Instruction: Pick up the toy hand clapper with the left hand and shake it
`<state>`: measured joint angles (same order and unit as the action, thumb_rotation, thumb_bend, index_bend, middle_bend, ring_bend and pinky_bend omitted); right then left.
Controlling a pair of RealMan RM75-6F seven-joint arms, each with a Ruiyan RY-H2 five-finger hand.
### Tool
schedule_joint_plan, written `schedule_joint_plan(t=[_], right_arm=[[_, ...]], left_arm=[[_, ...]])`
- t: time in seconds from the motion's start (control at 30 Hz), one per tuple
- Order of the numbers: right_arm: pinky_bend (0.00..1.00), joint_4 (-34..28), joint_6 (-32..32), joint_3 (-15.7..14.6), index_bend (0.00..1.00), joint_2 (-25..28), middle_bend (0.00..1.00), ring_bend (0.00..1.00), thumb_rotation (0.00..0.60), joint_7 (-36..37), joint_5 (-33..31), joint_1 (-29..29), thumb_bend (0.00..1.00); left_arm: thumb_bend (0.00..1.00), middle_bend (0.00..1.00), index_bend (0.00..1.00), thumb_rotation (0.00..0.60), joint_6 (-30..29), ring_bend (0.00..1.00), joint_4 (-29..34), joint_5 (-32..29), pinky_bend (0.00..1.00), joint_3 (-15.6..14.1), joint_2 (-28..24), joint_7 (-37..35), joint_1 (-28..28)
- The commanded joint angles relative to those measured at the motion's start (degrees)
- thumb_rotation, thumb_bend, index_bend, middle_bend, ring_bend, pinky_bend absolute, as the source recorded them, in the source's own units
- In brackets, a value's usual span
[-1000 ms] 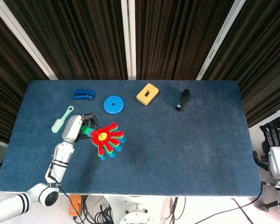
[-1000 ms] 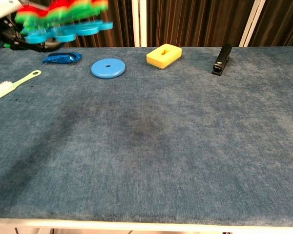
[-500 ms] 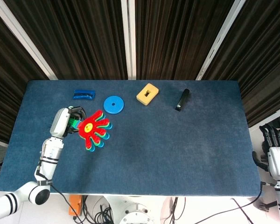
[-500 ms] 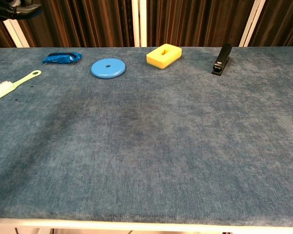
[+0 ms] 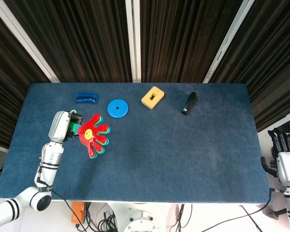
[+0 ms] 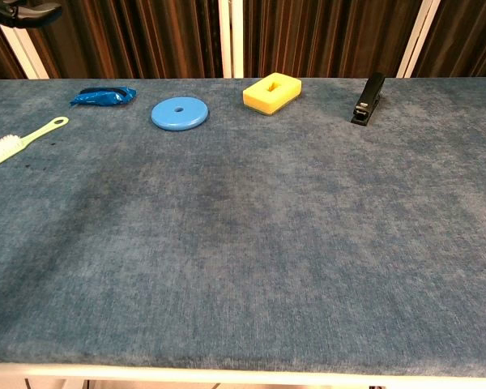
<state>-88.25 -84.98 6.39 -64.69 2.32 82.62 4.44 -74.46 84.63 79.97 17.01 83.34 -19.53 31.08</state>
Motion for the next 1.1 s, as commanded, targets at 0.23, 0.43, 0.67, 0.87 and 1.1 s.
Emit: schedule_joint_plan(t=[0.23,0.43,0.67,0.87,1.1], right_arm=[[0.00,0.09,-0.07,0.01,0.00,0.00,0.00,0.00,0.600,0.17,-0.10,-0.10,0.33],[0.00,0.21,0.15,-0.16,0.00,-0.26,0.00,0.00,0.600,0.21,0.02,-0.03,0.33],[0.00,0.31,0.13,-0.02,0.00,-0.21,0.00,0.00,0.600,0.31,-0.28,-0.08,0.33],[0.00,0.36,0.40,-0.03,0.00,-0.30,0.00,0.00,0.600,0.40,-0.37,0.02,0.33],[0.00,0.61,0.59,-0.07,0.00,-0.56,0.00,0.00,0.600,0.68,-0.38,0.09,0.33]], left_arm=[[0.50,1.00,1.00,0.600,2.08,1.00,-3.36,5.47,1.00,-4.04,-3.40,12.55,1.83],[0.53,1.00,1.00,0.600,16.19,1.00,1.50,0.05,1.00,-8.12,-9.96,25.42,4.34],[0.53,1.00,1.00,0.600,21.61,1.00,6.30,-10.62,1.00,-7.58,-12.62,32.47,5.45],[0.53,1.00,1.00,0.600,15.69,1.00,11.30,-14.77,1.00,1.21,-9.47,3.50,0.62],[0.54,1.00,1.00,0.600,19.86,1.00,17.59,-25.39,1.00,12.72,-10.29,-31.39,-4.40]])
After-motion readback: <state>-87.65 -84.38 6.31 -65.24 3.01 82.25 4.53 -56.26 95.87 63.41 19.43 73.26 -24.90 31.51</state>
